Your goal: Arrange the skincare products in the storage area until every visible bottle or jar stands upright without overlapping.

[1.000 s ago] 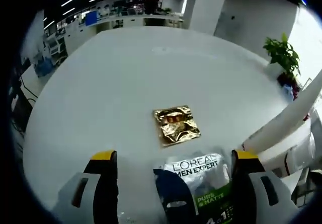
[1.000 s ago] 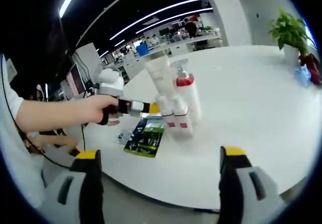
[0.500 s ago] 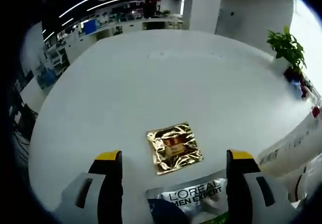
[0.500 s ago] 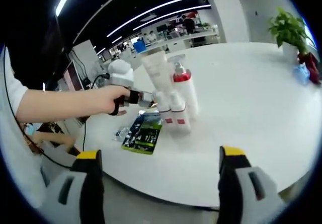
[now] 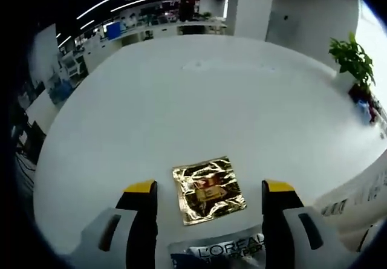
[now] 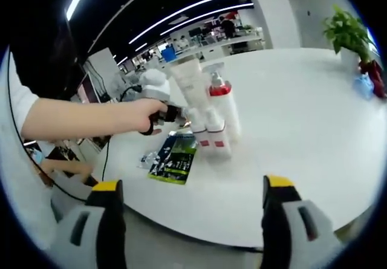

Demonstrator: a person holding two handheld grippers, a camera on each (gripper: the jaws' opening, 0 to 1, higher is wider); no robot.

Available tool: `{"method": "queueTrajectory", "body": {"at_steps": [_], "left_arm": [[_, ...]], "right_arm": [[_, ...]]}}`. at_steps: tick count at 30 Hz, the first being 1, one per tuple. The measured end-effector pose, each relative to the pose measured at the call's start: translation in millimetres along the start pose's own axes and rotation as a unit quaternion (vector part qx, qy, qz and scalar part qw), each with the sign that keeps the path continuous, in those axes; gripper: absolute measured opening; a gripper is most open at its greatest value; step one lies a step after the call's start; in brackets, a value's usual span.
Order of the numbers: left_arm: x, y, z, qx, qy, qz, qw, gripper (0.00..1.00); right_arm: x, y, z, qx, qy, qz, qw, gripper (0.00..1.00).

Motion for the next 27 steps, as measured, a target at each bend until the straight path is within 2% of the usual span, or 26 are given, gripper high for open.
{"method": "queueTrajectory", "body": {"at_steps": [4, 7, 8, 10, 11, 18, 19, 20, 21, 22, 23, 24, 27], "left_arm": [[-0.7, -3.3, -2, 0.018, 0.0, 0.012, 0.9998, 0.59], [1.3, -4.1, 0, 0.015, 0.004, 0.011, 0.9998, 0.57], [1.6, -1.8, -2, 0.011, 0.003, 0.009, 0.9999, 0.54], [3.1, -0.3, -4, 0.007, 0.007, 0.013, 0.9999, 0.4], [4.5, -0.2, -5, 0.008, 0.013, 0.009, 0.9998, 0.37], [4.6, -3.2, -12, 0.003, 0.011, 0.015, 0.9998, 0.34], [6.9, -3.4, -13, 0.002, 0.019, 0.023, 0.9996, 0.29], [9.1, -4.7, -15, 0.0, 0.026, 0.041, 0.9988, 0.1], [10.7, -6.4, -17, 0.001, 0.032, 0.043, 0.9985, 0.03], [14.5, -6.9, -21, 0.004, 0.04, 0.044, 0.9983, 0.1], [14.1, -6.6, -23, 0.0, 0.033, 0.045, 0.9984, 0.12], [15.3, -9.3, -19, 0.0, 0.026, 0.044, 0.9987, 0.14], [18.0, -14.4, -23, 0.001, 0.03, 0.035, 0.9989, 0.15]], "right_arm": [[0.7, 1, 0, -0.002, 0.002, 0.002, 1.0, 0.95], [0.6, 1, 0, -0.002, 0.002, 0.005, 1.0, 0.95], [0.6, 1, 0, -0.002, 0.001, 0.005, 1.0, 0.95], [0.5, 0, 0, 0.0, 0.001, 0.004, 1.0, 0.95], [0.3, 0, 0, 0.0, 0.0, 0.004, 1.0, 0.95], [0.4, 0, 0, -0.001, 0.001, 0.004, 1.0, 0.95], [0.3, 0, 0, -0.001, 0.001, 0.004, 1.0, 0.95], [0.2, 0, 0, -0.001, 0.001, 0.003, 1.0, 0.95], [0.3, 0, 0, -0.001, 0.001, 0.003, 1.0, 0.95], [0.4, 1, 0, -0.001, 0.002, 0.003, 1.0, 0.95], [0.4, 1, 0, -0.002, 0.002, 0.003, 1.0, 0.95], [0.5, 1, 0, -0.002, 0.003, 0.003, 1.0, 0.95], [0.8, 0, 0, 0.0, 0.004, 0.001, 1.0, 0.95]]}}
Point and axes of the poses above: the point that each gripper's makers call its tool centre point, and the gripper's own axes: z roughly forward along the fingers, y roughly to its right, x roughly out of its top, the point moved 5 cm from there along -z, roughly backward along the fingers, and after that the axes turned 3 degrees about -z, right-handed, at the moved point
